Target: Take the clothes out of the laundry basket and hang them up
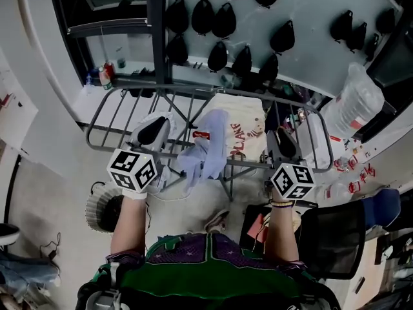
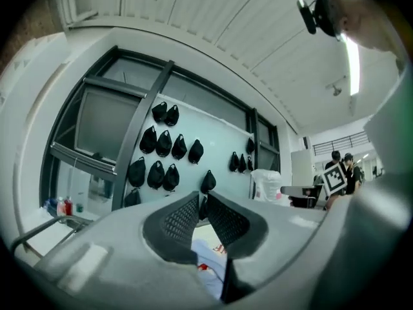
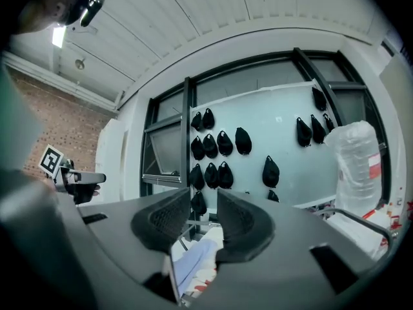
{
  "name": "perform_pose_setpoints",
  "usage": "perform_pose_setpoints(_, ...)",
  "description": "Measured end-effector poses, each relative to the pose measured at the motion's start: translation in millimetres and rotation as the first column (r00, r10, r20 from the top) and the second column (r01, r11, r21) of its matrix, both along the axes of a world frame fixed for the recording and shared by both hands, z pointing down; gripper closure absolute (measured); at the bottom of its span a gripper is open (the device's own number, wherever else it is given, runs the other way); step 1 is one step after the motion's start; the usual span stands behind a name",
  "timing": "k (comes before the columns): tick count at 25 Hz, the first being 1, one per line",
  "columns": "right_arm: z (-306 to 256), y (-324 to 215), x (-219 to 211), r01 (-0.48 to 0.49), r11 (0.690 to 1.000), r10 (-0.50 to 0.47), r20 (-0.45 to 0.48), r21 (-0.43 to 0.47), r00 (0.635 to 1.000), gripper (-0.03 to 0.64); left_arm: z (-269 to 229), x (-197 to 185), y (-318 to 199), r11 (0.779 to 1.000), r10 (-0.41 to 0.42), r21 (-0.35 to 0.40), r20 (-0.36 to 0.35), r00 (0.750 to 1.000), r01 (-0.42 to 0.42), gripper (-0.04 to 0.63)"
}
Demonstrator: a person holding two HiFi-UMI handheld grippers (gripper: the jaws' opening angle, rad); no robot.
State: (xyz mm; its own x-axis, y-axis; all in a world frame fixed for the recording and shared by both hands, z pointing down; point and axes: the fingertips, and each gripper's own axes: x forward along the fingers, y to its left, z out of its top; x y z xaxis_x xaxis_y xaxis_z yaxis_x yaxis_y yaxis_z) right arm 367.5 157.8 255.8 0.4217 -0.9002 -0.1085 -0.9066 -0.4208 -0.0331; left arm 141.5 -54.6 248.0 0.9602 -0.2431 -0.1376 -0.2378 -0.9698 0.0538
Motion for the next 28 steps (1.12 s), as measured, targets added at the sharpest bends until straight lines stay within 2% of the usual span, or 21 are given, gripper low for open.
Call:
perform_pose_setpoints(3, -13, 1, -11, 0.006, 1.0, -0.006, -0.032, 0.019, 0.999, 0.491, -6, -2, 4, 1.0, -0.004, 0.0, -0.018, 1.0, 0.004, 0.557)
perform_pose_setpoints(9, -36, 7, -19, -0.002, 0.996, 0.008, -0.066, 0.091, 0.998, 0.511, -25, 2, 12, 0.996, -0.045, 0.071, -0.035, 0.998, 0.048, 0.575)
perform_pose_setpoints(15, -47, 12, -31, 0.026, 0.99, -0.014, -0.083, 0.142, 0.996, 0.598, -36, 8, 22, 0.992, -0.048, 0.115, -0.035, 0.998, 0.052, 0.577)
perform_pose_setpoints(18, -48, 15, -34, 0.035, 0.987, -0.022, -0.08, 0.158, 0.997, 0.614, -38, 9, 26, 0.992, -0.039, 0.12, -0.035, 0.999, 0.043, 0.575)
perform_pose_setpoints(28, -44, 21, -35, 0.001, 0.99, 0.01, -0.085, 0.138, 0.996, 0.618, -34, 6, 26, 0.989, -0.061, 0.135, -0.029, 0.998, 0.064, 0.575)
